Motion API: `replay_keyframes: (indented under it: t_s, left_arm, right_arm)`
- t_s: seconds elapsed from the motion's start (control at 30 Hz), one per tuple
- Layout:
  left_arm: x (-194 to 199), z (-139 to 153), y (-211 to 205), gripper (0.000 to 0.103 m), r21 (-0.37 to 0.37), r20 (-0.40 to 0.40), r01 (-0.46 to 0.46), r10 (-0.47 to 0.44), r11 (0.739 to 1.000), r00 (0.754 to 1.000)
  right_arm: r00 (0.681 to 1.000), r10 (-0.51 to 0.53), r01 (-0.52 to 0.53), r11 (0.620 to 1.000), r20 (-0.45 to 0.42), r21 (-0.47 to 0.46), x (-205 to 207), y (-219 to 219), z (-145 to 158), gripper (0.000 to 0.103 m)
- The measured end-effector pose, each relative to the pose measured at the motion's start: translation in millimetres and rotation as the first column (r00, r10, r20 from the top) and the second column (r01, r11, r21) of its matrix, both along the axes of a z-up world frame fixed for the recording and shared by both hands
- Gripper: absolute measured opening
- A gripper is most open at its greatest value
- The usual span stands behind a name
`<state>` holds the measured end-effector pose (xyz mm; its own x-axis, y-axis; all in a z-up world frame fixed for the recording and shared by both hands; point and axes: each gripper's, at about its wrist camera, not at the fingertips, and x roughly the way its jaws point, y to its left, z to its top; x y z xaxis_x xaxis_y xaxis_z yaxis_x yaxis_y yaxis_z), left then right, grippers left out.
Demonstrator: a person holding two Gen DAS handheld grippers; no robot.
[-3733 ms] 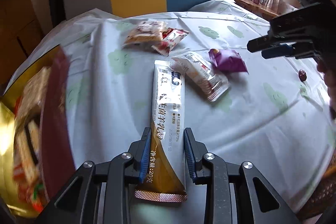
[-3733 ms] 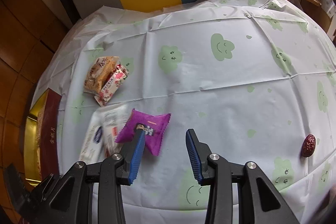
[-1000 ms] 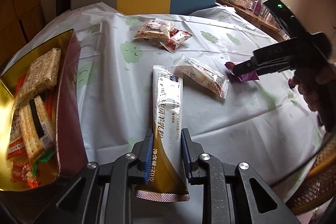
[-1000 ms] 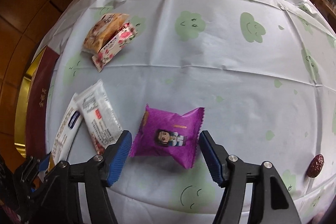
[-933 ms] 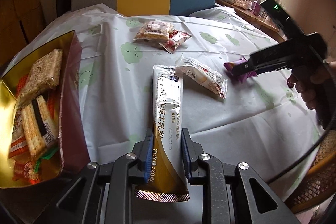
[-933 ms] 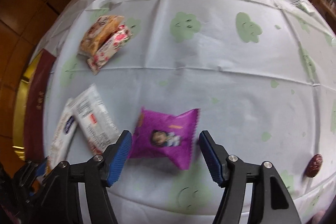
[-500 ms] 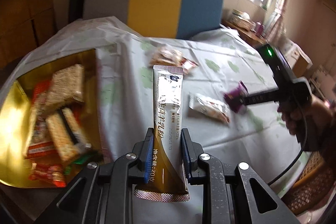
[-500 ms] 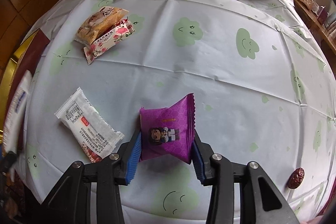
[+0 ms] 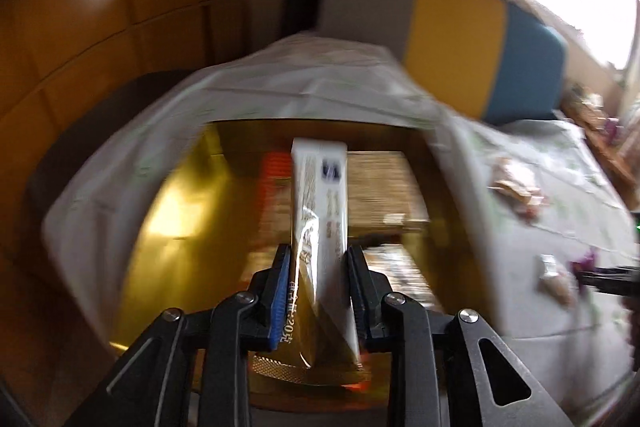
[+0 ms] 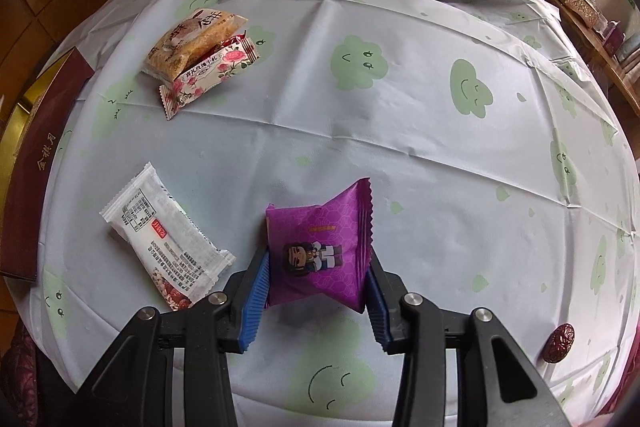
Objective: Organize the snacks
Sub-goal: 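Lower the milk stick pack into the gold tin and open the left gripper, then carry the purple candy into the gold tin and open the right gripper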
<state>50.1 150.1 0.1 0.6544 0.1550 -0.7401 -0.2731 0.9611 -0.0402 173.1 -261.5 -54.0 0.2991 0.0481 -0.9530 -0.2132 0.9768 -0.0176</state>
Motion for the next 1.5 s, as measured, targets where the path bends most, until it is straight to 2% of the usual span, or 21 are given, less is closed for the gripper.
replay_keyframes:
  t_s: [0.13,0.23,0.37,0.5,0.67,0.9,1.0,1.2,1.33,1.5]
  left_arm:
    - [-4,-14,30,0.03,0.038,-0.027,-0.081,0.082,0.996,0.996]
    - [-9,-25,42,0.031,0.025,-0.054,-0.128,0.129,0.991,0.99]
    - [-17,-28,43,0.033,0.012,-0.058,-0.141,0.142,0.99,0.988]
    - [-21,-22,35,0.033,0.021,-0.033,-0.144,0.145,0.989,0.989]
    - [-26,-11,23,0.04,0.012,-0.003,-0.12,0.12,0.993,0.993]
    - [-25,-11,0,0.042,0.006,-0.025,-0.063,0.063,0.998,0.998]
    - [-26,-12,-7,0.045,0.012,-0.033,-0.046,0.047,0.999,0.998]
    - [-28,-8,-12,0.046,0.025,-0.028,-0.035,0.035,0.999,0.999]
    - [-30,-8,-9,0.046,0.014,-0.031,-0.037,0.037,0.999,0.999]
    - [-33,-11,-1,0.046,-0.012,-0.038,-0.049,0.049,0.999,0.998]
  right_arm:
    - [1.0,0.0,0.0,1.0,0.0,0.0,0,0,0,0.045]
    - [1.0,0.002,-0.002,1.0,-0.003,0.002,1,0,-1,0.045]
    - [1.0,0.013,-0.013,1.0,0.0,-0.013,0,2,-1,0.045]
    - [1.0,0.011,-0.011,1.0,-0.001,-0.007,1,1,-2,0.045]
    - [1.0,0.013,-0.013,1.0,-0.002,-0.006,1,1,-4,0.044]
    - [1.0,0.0,0.001,1.0,0.014,-0.018,0,0,1,0.042]
    - [0.999,-0.025,0.025,1.0,0.034,-0.015,1,-5,7,0.042]
    - [0.993,-0.06,0.058,0.998,0.099,0.025,1,-11,24,0.042]
    - [0.992,-0.045,0.034,0.995,0.121,0.091,-3,-6,34,0.042]
    - [0.991,0.035,-0.053,0.989,0.13,0.135,-16,26,46,0.042]
